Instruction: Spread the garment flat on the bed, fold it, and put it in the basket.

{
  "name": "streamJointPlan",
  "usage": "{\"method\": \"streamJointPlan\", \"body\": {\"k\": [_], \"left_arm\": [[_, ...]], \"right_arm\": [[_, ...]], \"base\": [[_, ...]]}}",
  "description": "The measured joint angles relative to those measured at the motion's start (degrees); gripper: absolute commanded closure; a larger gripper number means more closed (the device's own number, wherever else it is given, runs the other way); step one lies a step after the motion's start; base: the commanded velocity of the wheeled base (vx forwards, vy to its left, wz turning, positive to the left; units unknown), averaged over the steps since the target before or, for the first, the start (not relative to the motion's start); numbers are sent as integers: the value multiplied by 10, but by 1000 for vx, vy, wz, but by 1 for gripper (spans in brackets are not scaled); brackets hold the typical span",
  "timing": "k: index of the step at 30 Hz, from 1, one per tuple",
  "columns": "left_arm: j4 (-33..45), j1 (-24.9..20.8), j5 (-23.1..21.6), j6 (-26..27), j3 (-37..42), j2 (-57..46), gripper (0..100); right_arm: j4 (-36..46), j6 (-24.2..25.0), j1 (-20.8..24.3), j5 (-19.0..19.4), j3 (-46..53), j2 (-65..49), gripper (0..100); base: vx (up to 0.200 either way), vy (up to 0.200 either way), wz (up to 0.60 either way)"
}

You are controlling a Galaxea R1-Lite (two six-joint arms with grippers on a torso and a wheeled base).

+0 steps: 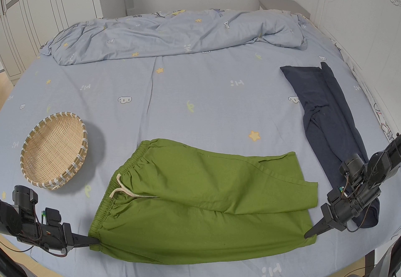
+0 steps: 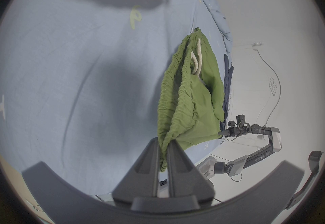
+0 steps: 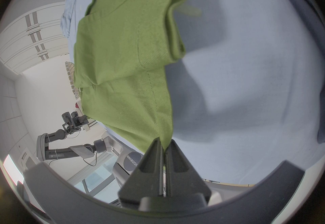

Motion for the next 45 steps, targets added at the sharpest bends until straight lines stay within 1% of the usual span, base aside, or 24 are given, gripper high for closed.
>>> {"method": "streamJointPlan", "body": {"k": [8,9,10,11,19,22,26,30,33,38,41,45], "left_arm": [[1,-2,7,2,2,13,100],[1,-2,8,3,2,14,100],[1,-2,8,3,2,15,100],[1,-2,8,3,2,16,0],[-1,3,8,2,2,9,0],[-2,18,7,2,-1,0,0],[-1,49,7,1,-19,-10,0],[13,67,8,-1,-63,-18,0],[51,67,9,-6,-115,-26,0],[137,46,12,-18,-240,-37,0],[177,22,12,-24,-325,-36,0],[206,-21,13,-29,-423,-15,0]], "right_arm": [[-16,1,9,0,7,26,100],[-17,0,9,0,7,28,0],[-17,0,10,0,7,29,0],[-17,1,11,0,7,30,0],[-25,2,15,2,11,20,0],[-27,2,11,1,14,-3,0],[-28,4,-2,0,14,-40,0],[-28,6,-16,-2,5,-73,0],[-28,10,-24,-2,-9,-92,0],[-28,13,-34,-3,-45,-112,0],[-29,13,-38,-3,-76,-120,0],[-33,13,-41,-4,-114,-124,0]], "base": [[0,0,0],[0,0,0],[0,0,0],[0,0,0],[0,0,0],[0,0,0],[0,0,0],[0,0,0],[0,0,0],[0,0,0],[0,0,0],[0,0,0]]}}
